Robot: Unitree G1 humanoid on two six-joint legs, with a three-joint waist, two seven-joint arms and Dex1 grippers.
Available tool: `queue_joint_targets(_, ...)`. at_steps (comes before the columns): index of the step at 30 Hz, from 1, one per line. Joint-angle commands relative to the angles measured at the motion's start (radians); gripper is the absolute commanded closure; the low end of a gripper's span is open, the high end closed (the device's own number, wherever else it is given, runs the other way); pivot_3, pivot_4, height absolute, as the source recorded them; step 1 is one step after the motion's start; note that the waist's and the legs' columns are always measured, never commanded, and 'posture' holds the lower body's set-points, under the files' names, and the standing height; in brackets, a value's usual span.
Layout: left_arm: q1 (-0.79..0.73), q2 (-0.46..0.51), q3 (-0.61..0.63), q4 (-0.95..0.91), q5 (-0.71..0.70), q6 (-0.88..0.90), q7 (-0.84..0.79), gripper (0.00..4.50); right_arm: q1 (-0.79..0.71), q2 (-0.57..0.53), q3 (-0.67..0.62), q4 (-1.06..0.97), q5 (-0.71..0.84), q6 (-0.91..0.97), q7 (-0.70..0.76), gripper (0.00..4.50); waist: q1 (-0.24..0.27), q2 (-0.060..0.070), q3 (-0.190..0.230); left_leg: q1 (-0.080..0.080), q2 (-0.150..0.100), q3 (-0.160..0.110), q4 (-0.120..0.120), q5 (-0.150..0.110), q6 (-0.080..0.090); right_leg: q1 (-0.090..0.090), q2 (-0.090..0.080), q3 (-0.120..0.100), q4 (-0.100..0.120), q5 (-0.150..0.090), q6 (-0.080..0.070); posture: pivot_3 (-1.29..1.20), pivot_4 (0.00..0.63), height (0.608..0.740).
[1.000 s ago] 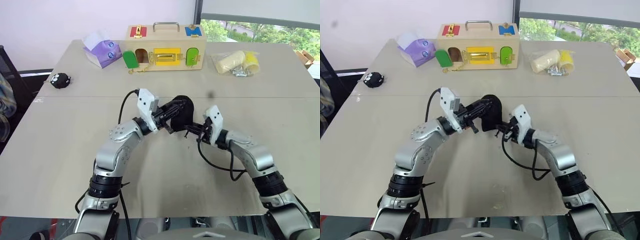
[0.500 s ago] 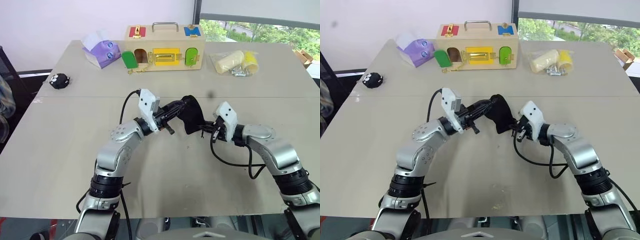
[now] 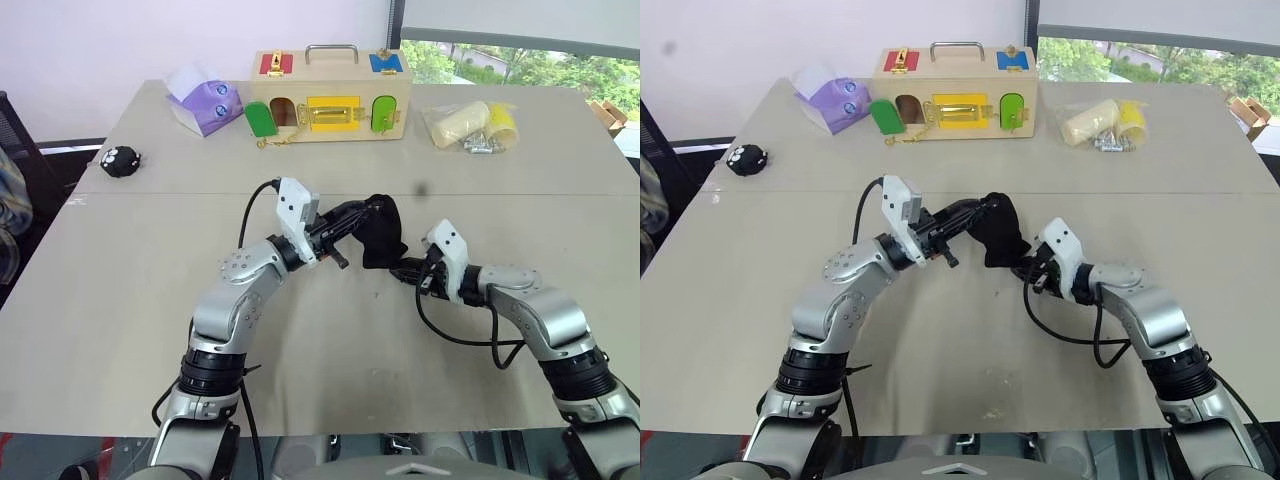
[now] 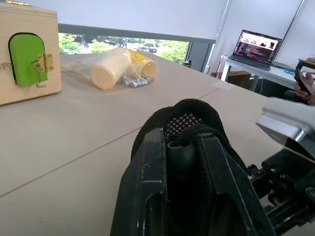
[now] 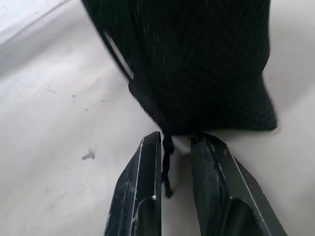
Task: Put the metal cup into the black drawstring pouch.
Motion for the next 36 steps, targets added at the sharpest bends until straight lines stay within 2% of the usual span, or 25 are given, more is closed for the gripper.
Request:
queue_joint_targets(1, -0.008, 0.001, 0.003, -0.027, -0.006, -0.011, -0.006, 4.32, 0.0, 0.003, -0.01, -0.048, 0.007, 0.003, -0.006, 3.57, 0.0, 0.0, 0.0, 0.0, 0.0, 0.0, 0.0, 0.0, 0.0, 0.0, 0.0, 0.0, 0.0, 0.0, 0.0, 0.0, 0.15, 0.74)
queue_joint_targets(3, -0.009, 0.0, 0.003, -0.026, -0.006, -0.012, -0.007, 4.32, 0.002, -0.005, -0.003, -0.052, -0.001, -0.002, -0.003, 3.57, 0.0, 0.0, 0.0, 0.0, 0.0, 0.0, 0.0, 0.0, 0.0, 0.0, 0.0, 0.0, 0.0, 0.0, 0.0, 0.0, 0.15, 0.74)
queue_joint_targets(4, -0.01, 0.0, 0.002, -0.023, -0.005, -0.013, -0.007, 4.32, 0.002, -0.004, -0.006, -0.052, -0.003, -0.008, -0.006, 4.09, 0.0, 0.0, 0.0, 0.0, 0.0, 0.0, 0.0, 0.0, 0.0, 0.0, 0.0, 0.0, 0.0, 0.0, 0.0, 0.0, 0.15, 0.74)
queue_joint_targets(5, -0.012, -0.001, 0.002, -0.021, -0.005, -0.014, -0.008, 4.32, 0.0, 0.003, -0.016, -0.05, 0.0, -0.008, -0.014, 4.39, 0.0, 0.0, 0.0, 0.0, 0.0, 0.0, 0.0, 0.0, 0.0, 0.0, 0.0, 0.0, 0.0, 0.0, 0.0, 0.0, 0.15, 0.74)
queue_joint_targets(9, -0.012, -0.003, 0.0, -0.017, -0.003, -0.017, -0.008, 4.32, 0.0, -0.033, -0.006, -0.067, -0.01, -0.004, 0.009, 4.39, 0.001, 0.0, 0.0, 0.0, 0.0, 0.0, 0.0, 0.0, 0.0, 0.0, 0.0, 0.0, 0.0, 0.0, 0.0, 0.0, 0.15, 0.74)
queue_joint_targets(14, -0.009, -0.004, 0.001, -0.014, -0.001, -0.02, -0.009, 4.32, -0.03, -0.153, 0.006, -0.092, -0.084, -0.025, 0.025, 4.39, 0.001, 0.0, 0.0, 0.0, 0.0, 0.0, 0.001, 0.0, 0.0, 0.0, 0.0, 0.0, 0.0, 0.0, 0.0, 0.0, 0.15, 0.74)
queue_joint_targets(18, -0.005, -0.007, -0.001, -0.015, 0.0, -0.021, -0.009, 4.32, -0.148, -0.135, -0.103, -0.035, -0.105, -0.076, -0.067, 4.39, -0.003, 0.0, 0.0, 0.001, 0.0, 0.001, 0.001, 0.0, 0.0, 0.0, 0.0, 0.001, 0.002, 0.0, 0.0, 0.0, 0.15, 0.74)
queue_joint_targets(23, -0.004, -0.012, -0.004, -0.014, 0.002, -0.026, -0.008, 4.32, -0.36, 0.055, -0.36, 0.008, 0.071, -0.165, -0.187, 4.39, -0.001, 0.0, 0.0, 0.001, 0.0, 0.0, 0.001, 0.001, -0.002, 0.0, 0.001, 0.001, 0.002, 0.0, 0.0, 0.0, 0.15, 0.74)
queue_joint_targets(27, -0.006, -0.017, -0.006, -0.01, 0.005, -0.029, -0.005, 4.32, -0.476, 0.211, -0.497, -0.046, 0.35, -0.143, -0.221, 4.39, 0.0, 0.0, 0.0, 0.0, 0.0, 0.0, 0.0, 0.001, -0.002, 0.0, 0.001, 0.0, 0.0, 0.0, 0.0, 0.0, 0.15, 0.74)
queue_joint_targets(36, -0.011, -0.02, -0.008, -0.004, 0.003, -0.04, -0.005, 4.32, -0.621, 0.312, -0.562, -0.041, 0.667, -0.136, -0.337, 4.39, -0.003, 0.0, 0.0, 0.0, 0.0, 0.0, 0.0, 0.001, -0.001, 0.0, 0.0, 0.0, 0.003, 0.0, 0.0, 0.0, 0.15, 0.74)
